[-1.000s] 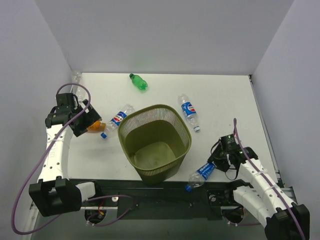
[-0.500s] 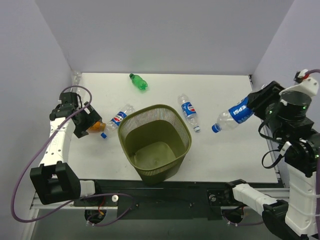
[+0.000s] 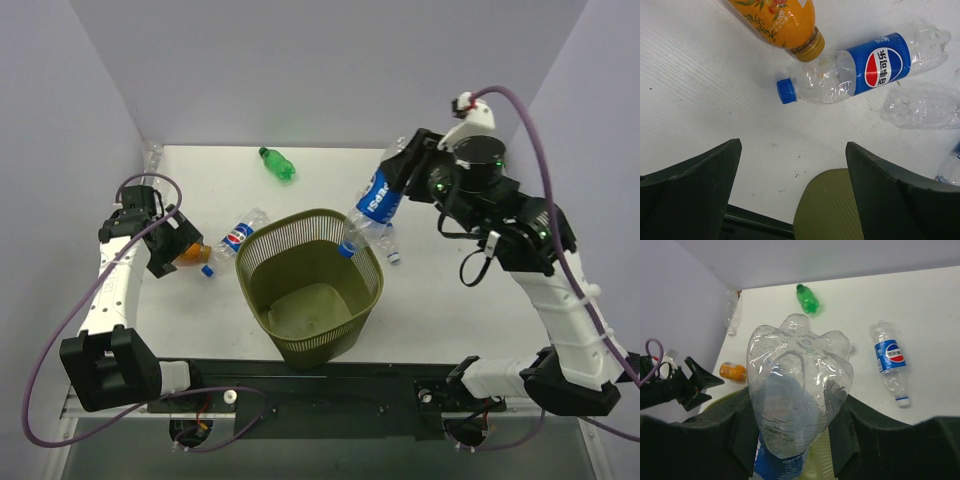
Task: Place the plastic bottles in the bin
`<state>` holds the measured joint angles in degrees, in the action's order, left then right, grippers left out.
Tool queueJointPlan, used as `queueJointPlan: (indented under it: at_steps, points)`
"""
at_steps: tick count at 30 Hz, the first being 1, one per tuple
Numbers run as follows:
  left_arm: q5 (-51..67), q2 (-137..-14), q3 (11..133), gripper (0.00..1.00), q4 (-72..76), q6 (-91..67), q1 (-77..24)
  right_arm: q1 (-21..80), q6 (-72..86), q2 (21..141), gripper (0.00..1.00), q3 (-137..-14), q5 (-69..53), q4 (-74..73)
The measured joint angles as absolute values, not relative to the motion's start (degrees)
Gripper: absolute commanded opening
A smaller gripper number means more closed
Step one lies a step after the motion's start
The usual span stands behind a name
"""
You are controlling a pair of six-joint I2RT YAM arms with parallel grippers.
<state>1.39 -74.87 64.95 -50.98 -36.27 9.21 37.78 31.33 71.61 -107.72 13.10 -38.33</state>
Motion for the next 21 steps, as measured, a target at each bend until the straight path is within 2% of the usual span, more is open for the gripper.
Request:
queueJointPlan:
  at_steps: [2, 5, 6, 7, 8, 10, 15, 21]
  points:
    - [1.32, -74.78, 64.93, 0.97, -51.05, -36.49, 9.28, 41.54, 30.92, 74.06, 0.28, -107.31, 13.58, -37.01]
    - [1.34, -74.81, 64.79, 0.97, -51.05, -36.84, 9.69, 45.80, 30.39, 75.55, 0.38, -104.97, 14.46, -35.55]
    - [1.39, -74.83, 64.77, 0.97, -51.03, -36.84, 9.93, 47.03, 30.30, 75.66, 0.50, -103.83, 14.61, -35.18]
    - [1.58, -74.91, 64.79, 0.97, -51.00, -36.77, 10.28, 48.18, 30.22, 75.68, 0.56, -102.65, 14.79, -34.83]
    - [1.80, -75.13, 64.90, 0.97, -51.07, -36.73, 10.72, 49.36, 30.02, 75.72, 0.68, -101.49, 15.03, -34.50]
    - [1.83, -76.40, 66.50, 0.97, -52.03, -36.49, 11.57, 51.86, 29.41, 75.83, 0.78, -99.50, 15.59, -34.11]
    - [1.54, -80.66, 71.24, 0.97, -51.81, -36.45, 13.13, 55.68, 26.98, 77.10, 0.81, -98.83, 16.71, -34.11]
    - [-0.19, -86.15, 71.26, 0.97, -50.35, -39.68, 13.56, 55.88, 25.17, 75.02, 0.82, -97.65, 23.00, -33.98]
